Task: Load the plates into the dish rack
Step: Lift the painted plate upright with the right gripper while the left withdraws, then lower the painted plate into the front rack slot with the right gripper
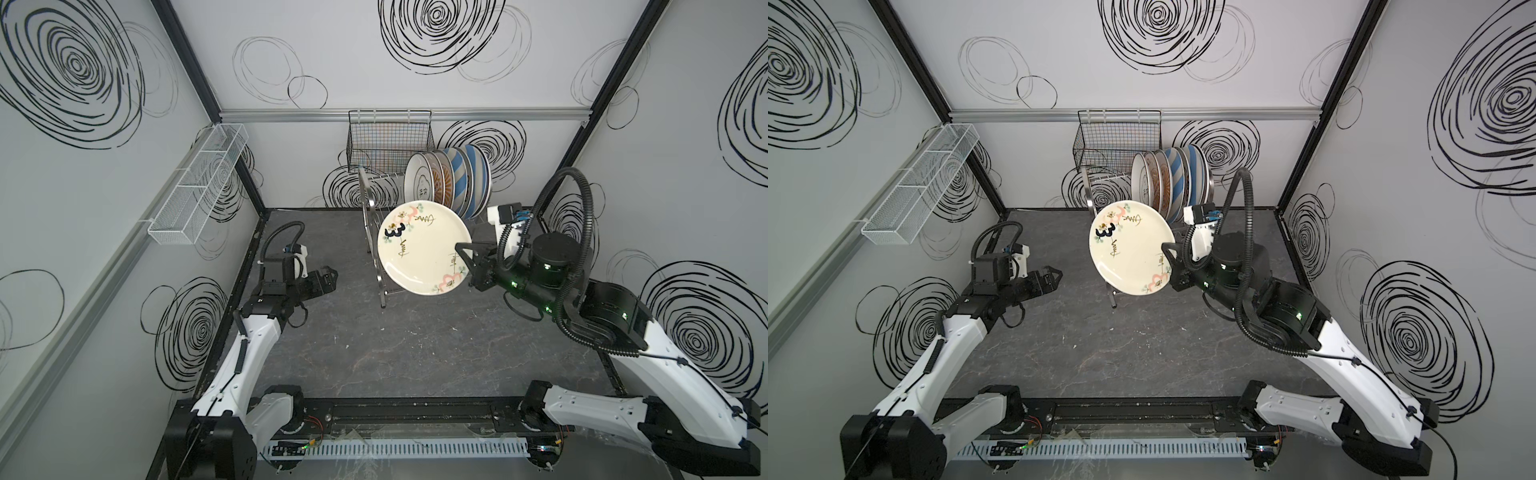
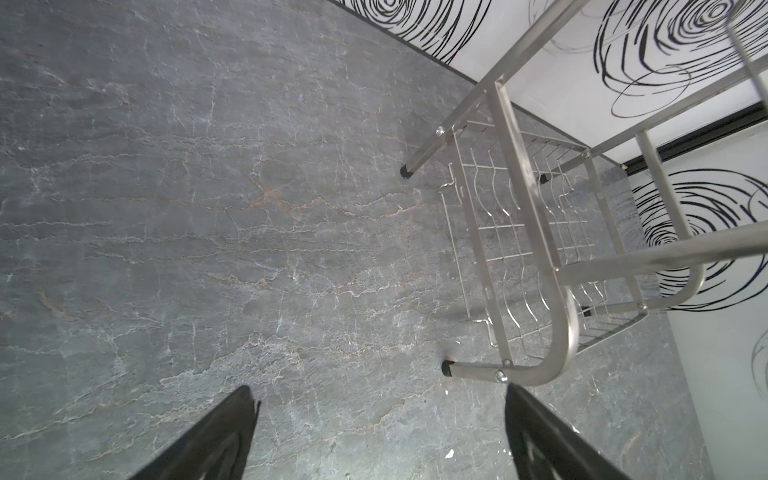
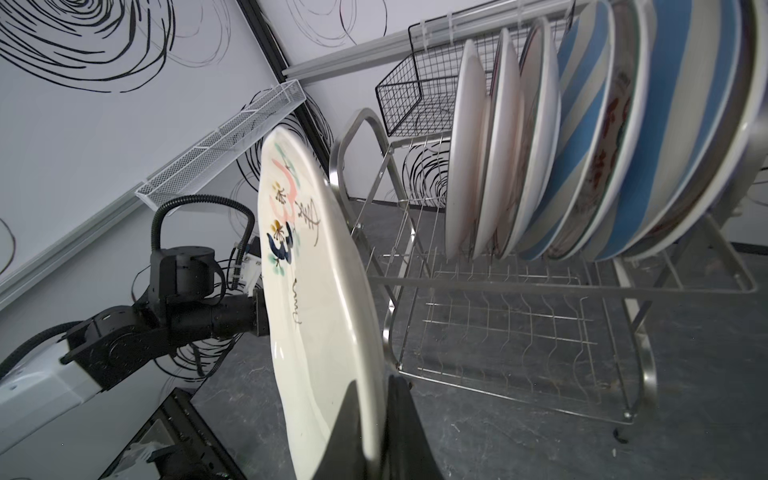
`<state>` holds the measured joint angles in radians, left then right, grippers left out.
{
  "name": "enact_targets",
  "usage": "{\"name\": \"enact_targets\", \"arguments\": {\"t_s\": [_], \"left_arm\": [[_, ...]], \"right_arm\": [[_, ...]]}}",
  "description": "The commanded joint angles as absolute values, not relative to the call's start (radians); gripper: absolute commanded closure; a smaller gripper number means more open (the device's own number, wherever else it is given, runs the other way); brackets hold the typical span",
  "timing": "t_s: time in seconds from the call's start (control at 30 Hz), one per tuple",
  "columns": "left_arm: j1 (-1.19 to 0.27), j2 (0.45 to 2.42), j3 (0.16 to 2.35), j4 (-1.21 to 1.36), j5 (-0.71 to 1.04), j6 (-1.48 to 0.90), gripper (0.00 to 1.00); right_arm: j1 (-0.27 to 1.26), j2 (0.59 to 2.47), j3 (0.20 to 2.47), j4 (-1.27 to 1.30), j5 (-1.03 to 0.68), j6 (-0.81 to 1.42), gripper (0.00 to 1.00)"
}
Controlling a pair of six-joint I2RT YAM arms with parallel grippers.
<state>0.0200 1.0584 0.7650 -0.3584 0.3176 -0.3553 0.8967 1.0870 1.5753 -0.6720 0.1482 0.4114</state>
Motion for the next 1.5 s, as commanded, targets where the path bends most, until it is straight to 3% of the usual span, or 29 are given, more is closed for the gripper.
{"name": "enact_targets", "arguments": {"t_s": [0.0, 0.27, 0.6, 0.8, 1.13, 1.47], "left_arm": [[0.023, 1.064, 0.748, -0.327, 0.341, -0.318, 0.04], [0.014, 1.031, 0.721, -0.33, 0.312, -0.297, 0.04], [0.011, 1.028, 0.716, -0.333, 0.304, -0.297, 0.04], [0.01, 1.028, 0.716, -0.335, 0.305, -0.295, 0.04], [0.009, 1.027, 0.712, -0.324, 0.318, -0.303, 0.04], [0.009, 1.024, 0.712, -0.318, 0.346, -0.304, 0.04]], "right_arm": [[0.903, 1.185, 1.73, -0.646, 0.346, 0.317, 1.0], [0.917, 1.421, 1.962, -0.578, 0.62, 0.185, 1.0], [0.932, 1.489, 1.964, -0.306, 0.789, 0.074, 1.0], [0.951, 1.517, 1.92, -0.201, 0.82, 0.031, 1.0], [1.004, 1.6, 1.912, -0.045, 1.014, -0.101, 1.0], [0.998, 1.668, 1.918, 0.031, 1.052, -0.141, 1.0]]}}
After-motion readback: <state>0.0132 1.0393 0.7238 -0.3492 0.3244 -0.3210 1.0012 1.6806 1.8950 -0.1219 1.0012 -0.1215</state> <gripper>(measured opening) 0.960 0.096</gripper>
